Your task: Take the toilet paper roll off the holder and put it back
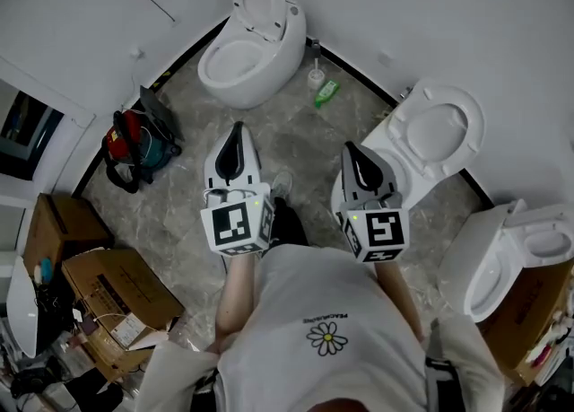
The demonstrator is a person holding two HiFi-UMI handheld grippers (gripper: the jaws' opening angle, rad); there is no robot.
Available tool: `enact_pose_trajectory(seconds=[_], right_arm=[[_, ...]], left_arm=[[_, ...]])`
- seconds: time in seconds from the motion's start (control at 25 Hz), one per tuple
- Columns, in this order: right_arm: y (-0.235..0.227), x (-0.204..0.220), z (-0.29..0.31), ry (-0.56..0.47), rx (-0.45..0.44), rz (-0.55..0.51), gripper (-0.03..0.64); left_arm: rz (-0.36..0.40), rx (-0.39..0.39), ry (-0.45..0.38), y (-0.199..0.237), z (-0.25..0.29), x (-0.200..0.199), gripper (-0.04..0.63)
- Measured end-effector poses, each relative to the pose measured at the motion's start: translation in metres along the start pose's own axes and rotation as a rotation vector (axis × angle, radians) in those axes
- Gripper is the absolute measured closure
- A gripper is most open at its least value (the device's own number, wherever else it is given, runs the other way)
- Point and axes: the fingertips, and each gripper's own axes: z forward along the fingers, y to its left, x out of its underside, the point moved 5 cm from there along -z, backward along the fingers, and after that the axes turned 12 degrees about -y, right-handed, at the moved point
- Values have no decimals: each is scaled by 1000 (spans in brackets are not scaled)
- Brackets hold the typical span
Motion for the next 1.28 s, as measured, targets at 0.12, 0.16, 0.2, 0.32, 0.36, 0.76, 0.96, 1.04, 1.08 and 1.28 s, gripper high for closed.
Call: enact_pose_trajectory(seconds=[0.12, 0.16, 0.2, 0.32, 0.36, 0.76, 0.96, 1.04, 1.08, 1.28], right_arm=[[-2, 6, 29, 14, 29, 3, 609], [-2, 8, 39, 18, 35, 2, 609], [-3, 9, 51, 21, 43, 2, 609], [-6, 11, 87, 31, 77, 10, 609], [-7, 10, 100, 33, 89, 14, 609], [-25, -3, 242, 44, 196, 57, 609], [-35, -1, 287, 69, 240, 57, 609], [-41, 3, 297, 82, 255, 50, 609], [-45, 6, 300, 89, 264, 48, 609], [-75, 19, 306, 97, 308, 64, 609]], left_arm=[[-15, 20, -4, 16, 28, 7, 577], [-20, 28, -3, 22, 38, 11, 577], [-24, 36, -1, 27, 49, 15, 577], [-38, 67, 3, 45, 87, 24, 577], [-41, 79, 1, 51, 101, 25, 577], [-77, 207, -10, 111, 246, 36, 577], [-106, 254, 38, 125, 296, 59, 577], [-118, 265, 64, 124, 309, 72, 577], [-122, 272, 76, 123, 315, 78, 577], [-122, 320, 105, 100, 340, 97, 577]])
